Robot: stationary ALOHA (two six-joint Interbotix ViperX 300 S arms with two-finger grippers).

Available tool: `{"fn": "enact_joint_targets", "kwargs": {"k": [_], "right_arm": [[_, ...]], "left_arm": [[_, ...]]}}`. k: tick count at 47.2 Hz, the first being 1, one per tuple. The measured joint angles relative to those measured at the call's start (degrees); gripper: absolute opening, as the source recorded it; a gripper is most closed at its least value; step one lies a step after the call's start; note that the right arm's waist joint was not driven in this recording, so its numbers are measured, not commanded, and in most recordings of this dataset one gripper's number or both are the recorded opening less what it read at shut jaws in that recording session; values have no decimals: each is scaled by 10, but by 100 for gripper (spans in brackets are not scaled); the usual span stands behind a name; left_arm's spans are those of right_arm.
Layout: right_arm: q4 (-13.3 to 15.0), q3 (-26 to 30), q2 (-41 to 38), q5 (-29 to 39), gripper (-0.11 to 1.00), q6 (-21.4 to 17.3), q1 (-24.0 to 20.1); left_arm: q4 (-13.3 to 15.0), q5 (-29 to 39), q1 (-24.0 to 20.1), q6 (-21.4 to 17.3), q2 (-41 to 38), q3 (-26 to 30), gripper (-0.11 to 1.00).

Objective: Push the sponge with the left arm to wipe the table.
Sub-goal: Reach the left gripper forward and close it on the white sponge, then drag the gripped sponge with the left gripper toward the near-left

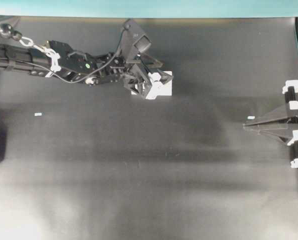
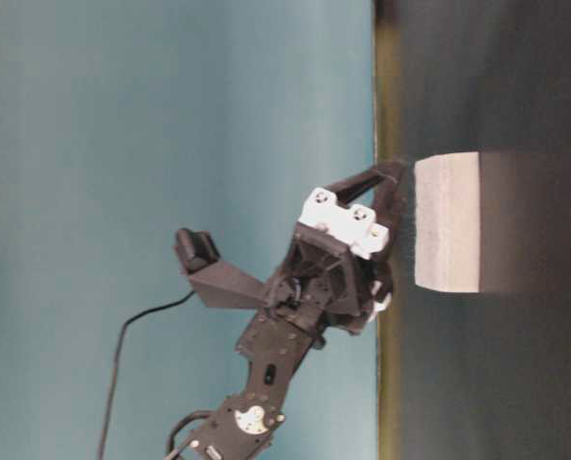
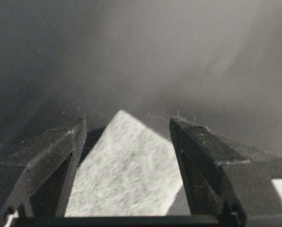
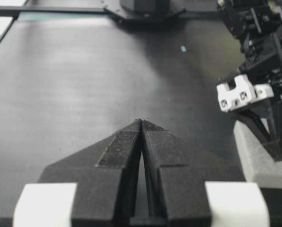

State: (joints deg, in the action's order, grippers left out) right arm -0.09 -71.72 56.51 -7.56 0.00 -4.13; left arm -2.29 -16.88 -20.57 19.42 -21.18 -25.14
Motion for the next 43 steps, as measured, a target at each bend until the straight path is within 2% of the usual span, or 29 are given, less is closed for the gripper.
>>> {"fn": "enact_joint_targets", "kwargs": {"k": [19,43], "right_arm": [[0,-4,1,-1,1,0,0],[0,-7,1,-12,1,0,0]], "left_arm": [[0,0,-3,1,-16,-9,68],[0,-2,17,6,25,-72,60]]}}
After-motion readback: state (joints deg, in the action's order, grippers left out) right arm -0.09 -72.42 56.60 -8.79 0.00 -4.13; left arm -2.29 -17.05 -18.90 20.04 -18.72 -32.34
